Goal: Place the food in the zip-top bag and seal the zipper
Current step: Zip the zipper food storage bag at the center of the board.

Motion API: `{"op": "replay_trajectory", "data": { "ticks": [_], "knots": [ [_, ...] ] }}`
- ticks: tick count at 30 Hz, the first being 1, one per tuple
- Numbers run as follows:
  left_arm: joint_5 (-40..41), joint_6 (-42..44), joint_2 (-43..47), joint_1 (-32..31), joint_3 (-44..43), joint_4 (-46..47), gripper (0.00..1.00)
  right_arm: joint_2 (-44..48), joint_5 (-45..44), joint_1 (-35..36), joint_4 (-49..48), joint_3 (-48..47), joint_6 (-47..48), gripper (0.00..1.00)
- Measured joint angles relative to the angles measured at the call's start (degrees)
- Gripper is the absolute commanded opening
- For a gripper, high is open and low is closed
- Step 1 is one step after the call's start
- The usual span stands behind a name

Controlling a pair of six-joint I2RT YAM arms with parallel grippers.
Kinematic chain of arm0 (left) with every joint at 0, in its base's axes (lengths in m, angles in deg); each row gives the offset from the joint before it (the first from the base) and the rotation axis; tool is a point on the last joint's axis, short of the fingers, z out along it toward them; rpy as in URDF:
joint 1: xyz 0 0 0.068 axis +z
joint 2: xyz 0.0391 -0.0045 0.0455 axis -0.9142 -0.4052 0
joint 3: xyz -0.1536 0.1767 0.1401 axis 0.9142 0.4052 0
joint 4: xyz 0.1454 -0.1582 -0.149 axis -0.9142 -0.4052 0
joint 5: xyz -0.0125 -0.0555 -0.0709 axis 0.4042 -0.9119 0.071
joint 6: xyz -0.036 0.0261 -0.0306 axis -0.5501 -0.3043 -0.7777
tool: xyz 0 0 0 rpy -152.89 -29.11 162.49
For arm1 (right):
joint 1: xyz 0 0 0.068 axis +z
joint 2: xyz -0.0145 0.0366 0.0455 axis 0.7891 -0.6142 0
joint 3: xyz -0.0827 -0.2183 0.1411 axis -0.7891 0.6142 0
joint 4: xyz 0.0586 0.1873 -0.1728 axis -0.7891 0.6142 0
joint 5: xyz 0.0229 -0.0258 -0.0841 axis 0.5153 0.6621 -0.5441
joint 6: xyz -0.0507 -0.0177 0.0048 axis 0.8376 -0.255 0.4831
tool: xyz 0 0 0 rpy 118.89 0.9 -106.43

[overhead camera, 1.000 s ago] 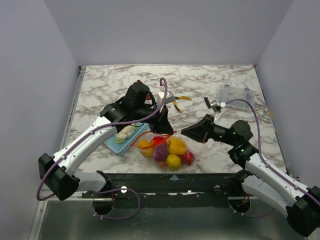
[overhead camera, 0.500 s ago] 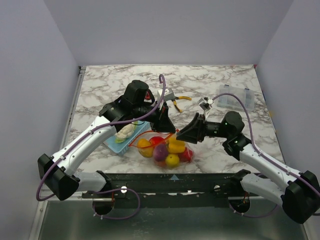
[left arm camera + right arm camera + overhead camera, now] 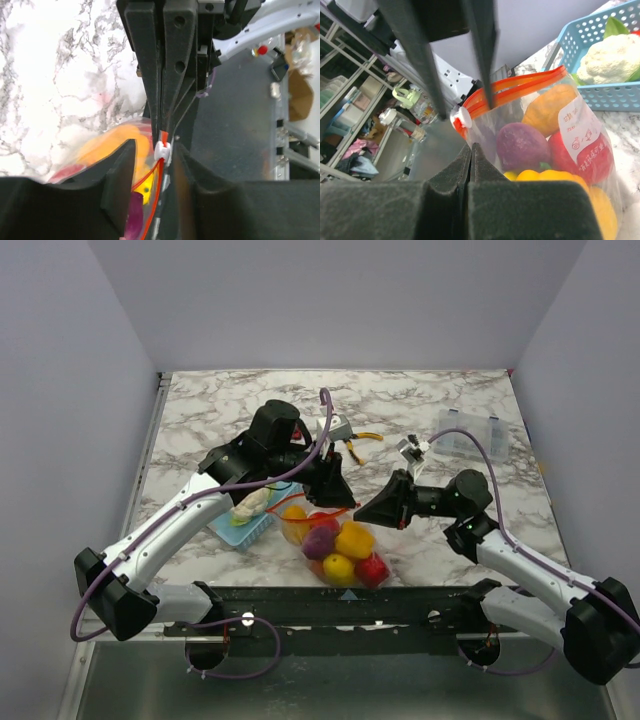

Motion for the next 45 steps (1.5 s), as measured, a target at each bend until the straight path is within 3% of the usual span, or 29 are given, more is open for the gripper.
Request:
{"op": "replay_trajectory", "data": {
  "ticks": [2,3,14,24,30,34,40,43,45],
  "knots": [
    [0.5,0.2,0.1,0.0,0.3,0.5,0.64,0.5,0.0,0.0,-0.2,0.7,-0.1,0.00],
    [0.5,0.3,0.3,0.0,0.8,0.9,0.67,0.6,0.0,0.0,-0.2,1.0,-0.1,0.00],
    [-2.5,6.1,1.1,0.1,6.2,1.3,0.65,1.0,0.2,0.0,-0.4,1.5,-0.1,0.00],
    [0.9,6.5,7.5,0.0,11.9,2.6,0.45,1.8,-0.2,0.0,-0.3,1.5,-0.1,0.00],
    [2.8,6.3,9.1,-0.6,12.0,4.3,0.41,2.1,-0.5,0.0,0.1,1.5,-0.1,0.00],
    [3.5,6.3,8.9,-1.6,12.0,4.3,0.34,2.6,-0.8,0.0,0.5,1.5,0.0,0.00],
    [4.3,7.5,8.3,-2.1,11.9,3.6,0.00,3.1,-1.6,0.0,2.3,1.2,1.1,0.01],
    [4.7,8.4,8.0,-2.3,11.6,2.9,0.00,3.4,-2.3,0.0,8.2,-0.8,4.2,0.15],
    [4.8,8.8,7.7,-2.3,11.1,2.5,0.00,3.8,-3.7,0.0,14.6,-3.6,7.5,0.32]
  ]
}}
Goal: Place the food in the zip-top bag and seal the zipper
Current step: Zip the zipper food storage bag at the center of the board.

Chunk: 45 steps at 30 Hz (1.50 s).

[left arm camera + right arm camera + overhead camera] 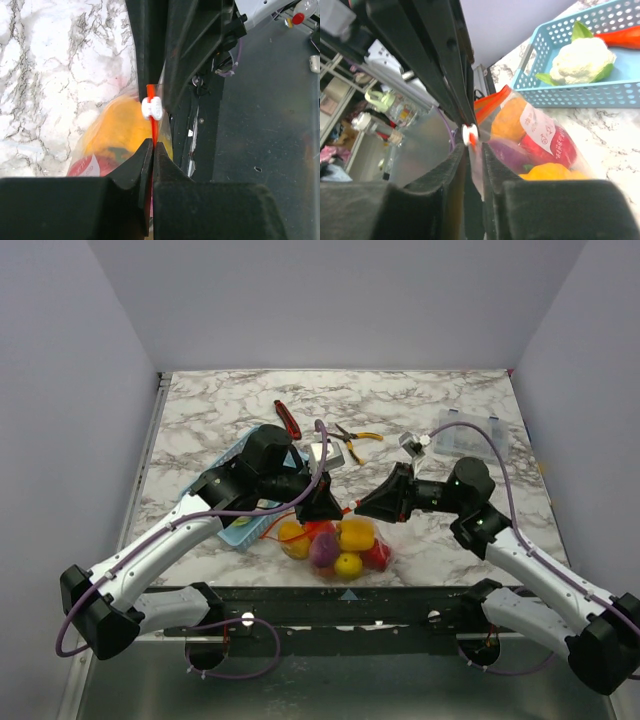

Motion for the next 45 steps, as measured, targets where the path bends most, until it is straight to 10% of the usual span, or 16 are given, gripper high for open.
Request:
{"op": "replay_trajectory", "data": {
  "ticks": [7,19,30,45],
  "knots": [
    [0.0,0.4,-0.2,0.0,-0.4,-0.5,0.00,-0.1,-4.7,-0.1,23.1,-15.7,11.8,0.52],
    [-3.2,0.8,-1.8,0.0,-0.4,-1.3,0.00,-10.0,1.0,-0.1,46.0,-30.8,27.6,0.26],
    [-4.9,1.2,-3.2,0.0,-1.3,-2.4,0.00,-12.1,7.0,0.0,49.5,-30.8,29.4,0.41],
    [-5.9,1.4,-3.7,-0.1,-1.4,-2.7,0.00,-14.0,7.9,1.1,51.1,-30.8,30.9,0.23]
  ]
}}
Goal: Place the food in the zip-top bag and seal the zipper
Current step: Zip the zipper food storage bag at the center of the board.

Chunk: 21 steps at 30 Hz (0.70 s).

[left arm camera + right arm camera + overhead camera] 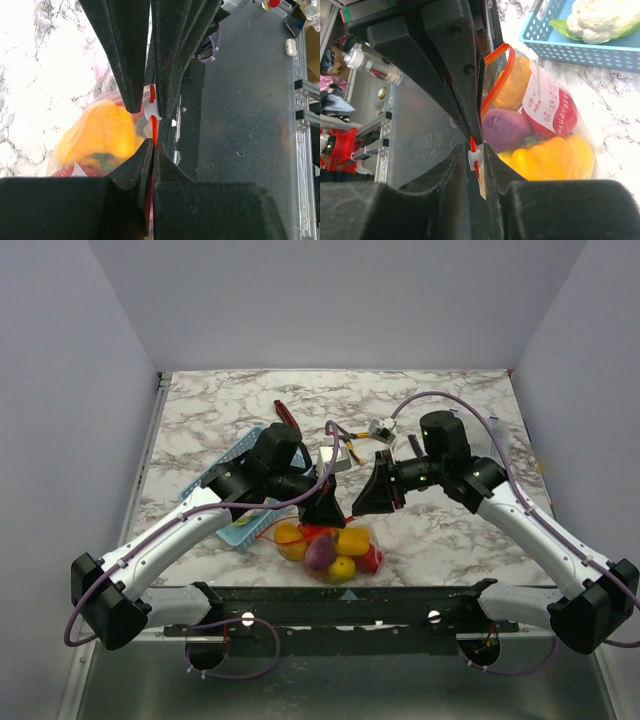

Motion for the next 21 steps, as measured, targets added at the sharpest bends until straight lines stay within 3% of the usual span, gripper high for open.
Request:
{"op": "replay_trajectory", "data": {
  "ticks": [2,8,12,21],
  "knots": [
    [0.0,0.0,-0.3,0.0,-0.4,-0.2,0.00,0.0,0.1,0.3,0.2,0.0,0.2,0.17],
    [-0.1,0.0,-0.7,0.0,-0.9,-0.7,0.00,-0.1,0.1,0.8,0.4,0.0,0.6,0.17],
    [-0.1,0.0,-1.0,0.0,-1.0,-0.9,0.00,-0.3,0.1,1.1,0.6,0.0,0.8,0.06],
    [-1.2,-0.1,-1.4,0.0,-1.6,-2.6,0.00,0.2,-1.0,2.4,-2.0,1.3,-0.9,0.02]
  ]
}}
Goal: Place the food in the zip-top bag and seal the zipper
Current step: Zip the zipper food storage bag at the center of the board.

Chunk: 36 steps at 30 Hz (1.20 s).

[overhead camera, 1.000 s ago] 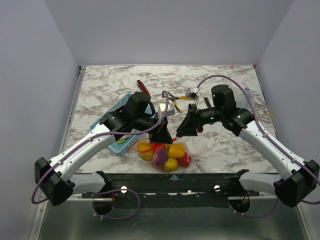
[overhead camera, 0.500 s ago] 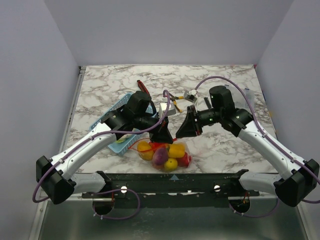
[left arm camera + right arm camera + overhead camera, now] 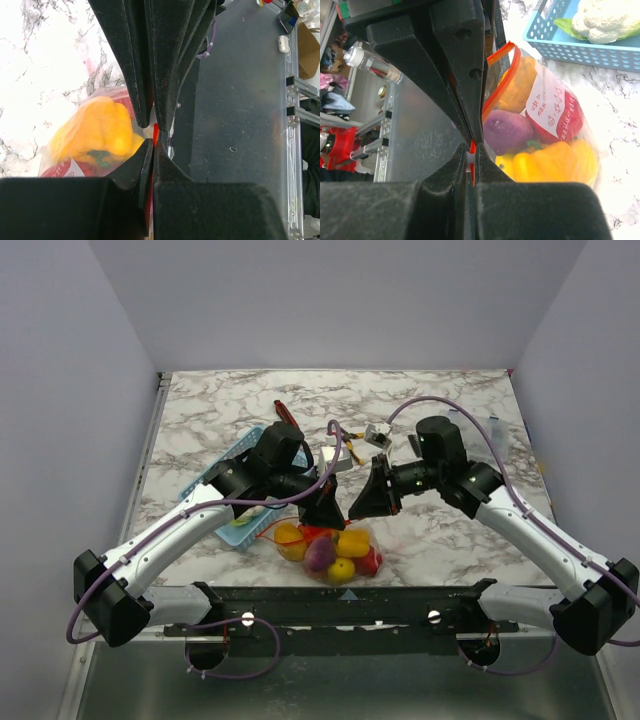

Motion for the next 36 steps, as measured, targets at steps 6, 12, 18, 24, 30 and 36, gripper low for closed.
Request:
{"op": "replay_trajectory", "data": {
  "ticks": [6,12,18,24,30,36],
  "knots": [
    [-0.3,-0.3,-0.1,0.3,0.0,-0.4,0.00,1.6,-2.4,1.3,-5.2,2.8,-3.2,0.03],
    [-1.0,-0.8,-0.1,0.9,0.0,-0.7,0.00,0.8,-4.2,3.3,-7.3,2.9,-4.7,0.08],
    [-1.0,-1.0,-0.1,1.5,0.0,-1.6,0.00,-0.2,-5.0,3.9,-8.9,3.1,-7.1,0.31],
    [-1.0,-1.0,-0.1,1.6,0.0,-0.1,0.00,0.4,-10.6,4.7,-10.3,3.6,-15.3,0.54],
    [-1.1,-1.0,-0.1,1.5,0.0,1.2,0.00,6.0,-15.0,4.5,-11.0,8.4,-22.6,0.59],
    [-1.1,-1.0,0.0,1.5,0.3,1.7,0.00,11.7,-16.3,2.9,-12.6,11.0,-25.5,0.46]
  ]
}}
